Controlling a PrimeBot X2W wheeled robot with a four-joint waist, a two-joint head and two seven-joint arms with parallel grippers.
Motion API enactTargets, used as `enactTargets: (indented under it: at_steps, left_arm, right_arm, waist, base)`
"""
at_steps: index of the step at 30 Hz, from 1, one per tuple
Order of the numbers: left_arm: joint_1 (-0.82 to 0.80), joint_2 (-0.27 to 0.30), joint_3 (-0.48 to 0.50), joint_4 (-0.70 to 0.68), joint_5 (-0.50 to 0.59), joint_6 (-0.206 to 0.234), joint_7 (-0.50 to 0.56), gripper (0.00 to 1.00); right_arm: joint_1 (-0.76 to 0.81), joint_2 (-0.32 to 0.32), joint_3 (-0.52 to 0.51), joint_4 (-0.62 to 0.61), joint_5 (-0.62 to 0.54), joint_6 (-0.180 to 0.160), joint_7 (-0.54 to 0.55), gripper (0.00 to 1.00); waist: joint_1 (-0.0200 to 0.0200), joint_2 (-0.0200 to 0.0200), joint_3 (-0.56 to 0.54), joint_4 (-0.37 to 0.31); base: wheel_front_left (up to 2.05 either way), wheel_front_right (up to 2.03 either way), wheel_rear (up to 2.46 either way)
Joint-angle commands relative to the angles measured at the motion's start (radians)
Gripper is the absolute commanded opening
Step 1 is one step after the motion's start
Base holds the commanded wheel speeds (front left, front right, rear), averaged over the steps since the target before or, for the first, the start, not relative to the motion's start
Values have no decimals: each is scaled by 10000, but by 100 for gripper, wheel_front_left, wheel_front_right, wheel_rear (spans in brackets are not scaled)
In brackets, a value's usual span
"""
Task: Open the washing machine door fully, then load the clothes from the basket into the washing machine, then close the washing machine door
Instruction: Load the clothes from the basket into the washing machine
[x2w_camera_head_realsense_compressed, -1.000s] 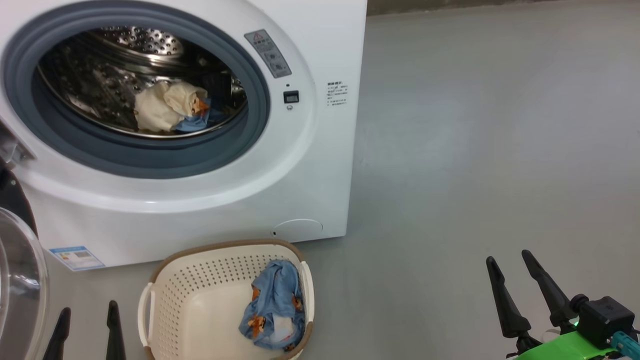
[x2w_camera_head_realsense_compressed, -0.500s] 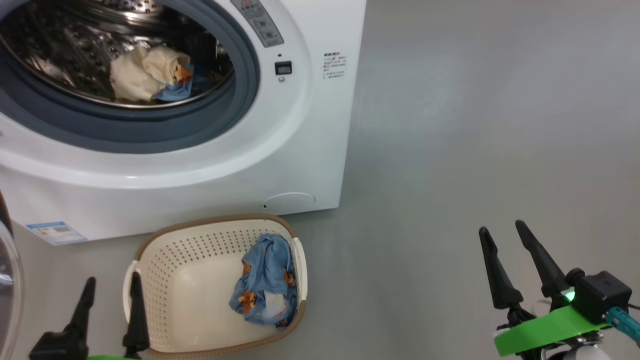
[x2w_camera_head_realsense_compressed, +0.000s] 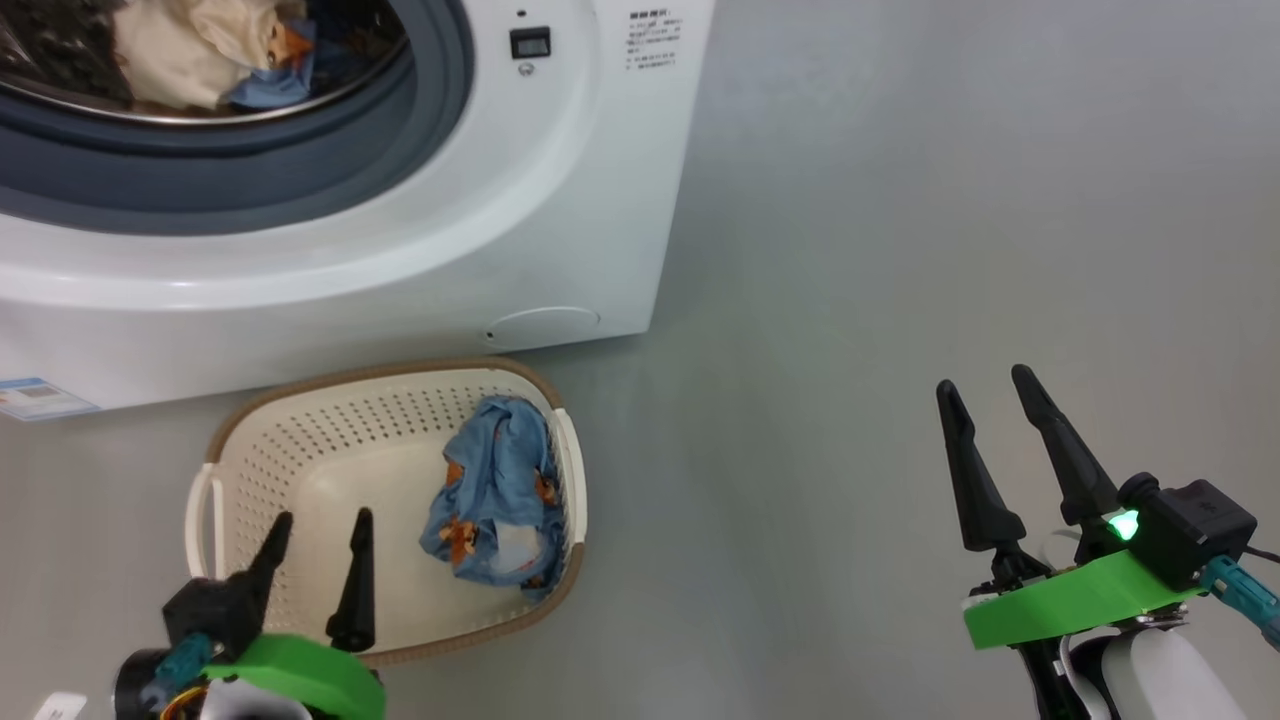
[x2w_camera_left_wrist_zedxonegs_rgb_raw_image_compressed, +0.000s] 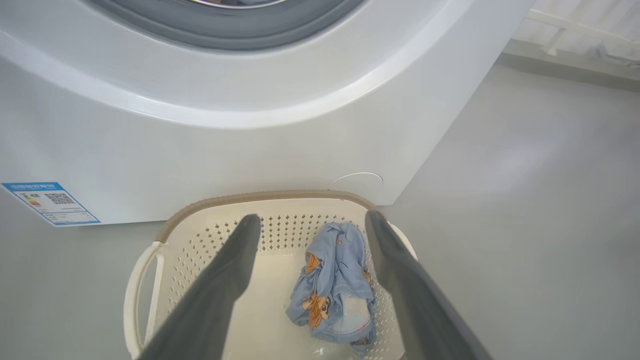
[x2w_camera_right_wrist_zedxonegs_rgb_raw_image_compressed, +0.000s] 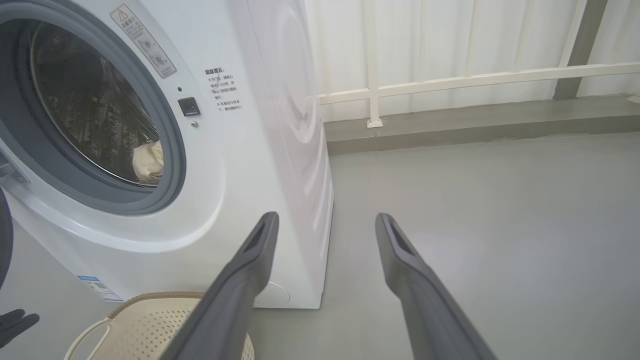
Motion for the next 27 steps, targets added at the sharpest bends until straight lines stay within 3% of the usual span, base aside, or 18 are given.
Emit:
enactTargets:
  at_steps: [1, 16, 27]
  left_arm:
    - [-352, 241, 102, 124, -181, 7, -65, 100]
    - [-2717, 843, -1979, 3686, -1484, 6, -65, 100]
    - [-4214, 1356, -3383, 5302, -2405, 6, 168, 100]
  right_arm:
    - [-236, -70, 243, -272, -87, 46, -82, 100]
    - [-965, 319, 357, -455, -132, 46, -82, 100]
    - [-1376, 612, 633, -601, -164, 46, -82, 100]
  waist:
    - [-2, 0, 408, -230]
    - [-2, 0, 1838, -950]
    - [-2, 0, 2904, -1359]
  base:
    - [0, 0, 0]
    - [0, 0, 0]
    - [0, 0, 0]
